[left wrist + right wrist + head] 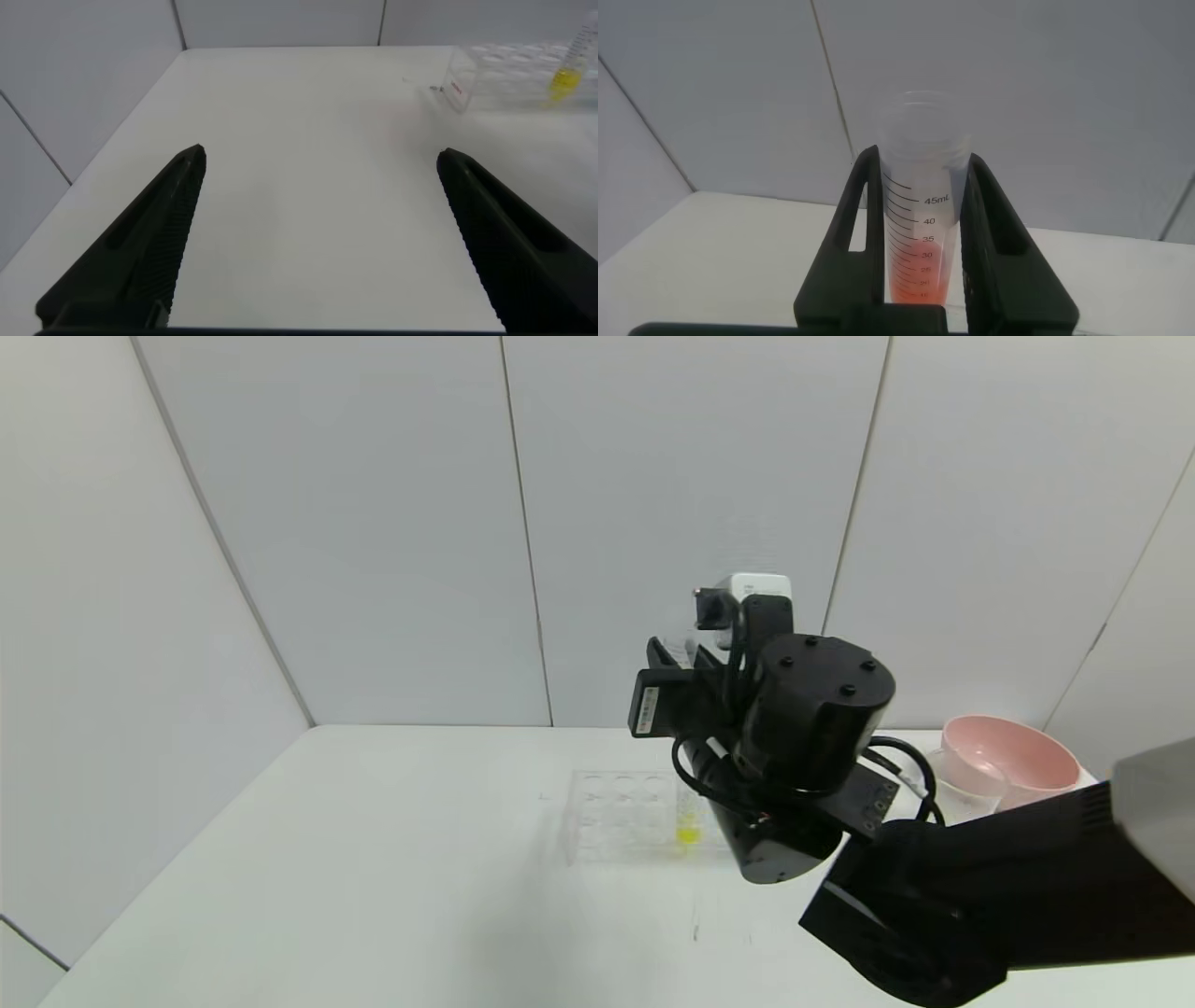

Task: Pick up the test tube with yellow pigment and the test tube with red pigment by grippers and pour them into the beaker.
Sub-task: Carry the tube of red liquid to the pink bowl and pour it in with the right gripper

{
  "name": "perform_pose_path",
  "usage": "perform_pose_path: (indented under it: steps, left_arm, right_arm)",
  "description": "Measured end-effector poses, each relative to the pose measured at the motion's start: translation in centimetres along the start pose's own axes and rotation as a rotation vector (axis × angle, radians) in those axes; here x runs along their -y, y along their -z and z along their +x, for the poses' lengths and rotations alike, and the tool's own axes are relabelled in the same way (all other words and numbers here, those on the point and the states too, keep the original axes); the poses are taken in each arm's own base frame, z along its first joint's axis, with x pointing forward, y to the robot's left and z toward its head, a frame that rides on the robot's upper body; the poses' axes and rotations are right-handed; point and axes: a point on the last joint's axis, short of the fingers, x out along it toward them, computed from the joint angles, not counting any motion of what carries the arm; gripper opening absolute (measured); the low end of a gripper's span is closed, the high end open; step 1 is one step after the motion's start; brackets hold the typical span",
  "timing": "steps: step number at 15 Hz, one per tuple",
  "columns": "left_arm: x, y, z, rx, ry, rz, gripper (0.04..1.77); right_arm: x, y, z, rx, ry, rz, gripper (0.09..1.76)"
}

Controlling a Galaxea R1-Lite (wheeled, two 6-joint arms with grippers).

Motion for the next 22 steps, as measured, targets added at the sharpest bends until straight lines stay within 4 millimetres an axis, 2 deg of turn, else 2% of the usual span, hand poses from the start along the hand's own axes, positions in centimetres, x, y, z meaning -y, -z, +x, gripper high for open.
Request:
perform_pose_path:
  steps: [1, 4, 7, 9, 15, 17, 20, 22]
  left_arm:
    - [0.0, 0.0, 0.0, 0.000, 0.000, 0.000, 1.76]
    - [0.0, 0.0, 0.0, 0.000, 0.000, 0.000, 1.76]
    - [0.0, 0.0, 0.0, 0.000, 0.000, 0.000, 1.76]
    - [0.0, 0.0, 0.0, 0.000, 0.000, 0.000, 1.76]
    - [0.0, 0.0, 0.0, 0.000, 0.000, 0.000, 1.76]
    - [0.0, 0.0, 0.0, 0.000, 0.000, 0.000, 1.76]
    - [0.0, 0.0, 0.0, 0.000, 0.000, 0.000, 1.76]
    - [0.0, 0.0, 0.0, 0.000, 0.000, 0.000, 1.76]
  right_arm:
    - [1.3, -0.7, -0.1, 0.005, 0.025, -0.014, 0.52]
    - [6.7, -2.9, 0.2, 0.035, 0.151, -0.083, 0.52]
    - [12.9, -5.4, 0.0, 0.108, 0.226, -0.142, 0.52]
    - [17.5, -6.3, -0.7, 0.128, 0.223, -0.195, 0.52]
    - [29.6, -7.1, -5.3, 0.078, 0.213, -0.311, 0.52]
    - [32.9, -7.4, -7.0, 0.049, 0.191, -0.356, 0.52]
    - [36.8, -7.5, -8.9, -0.006, 0.133, -0.569, 0.52]
    - [38.2, -6.8, -9.4, -0.045, 0.107, -0.689, 0.52]
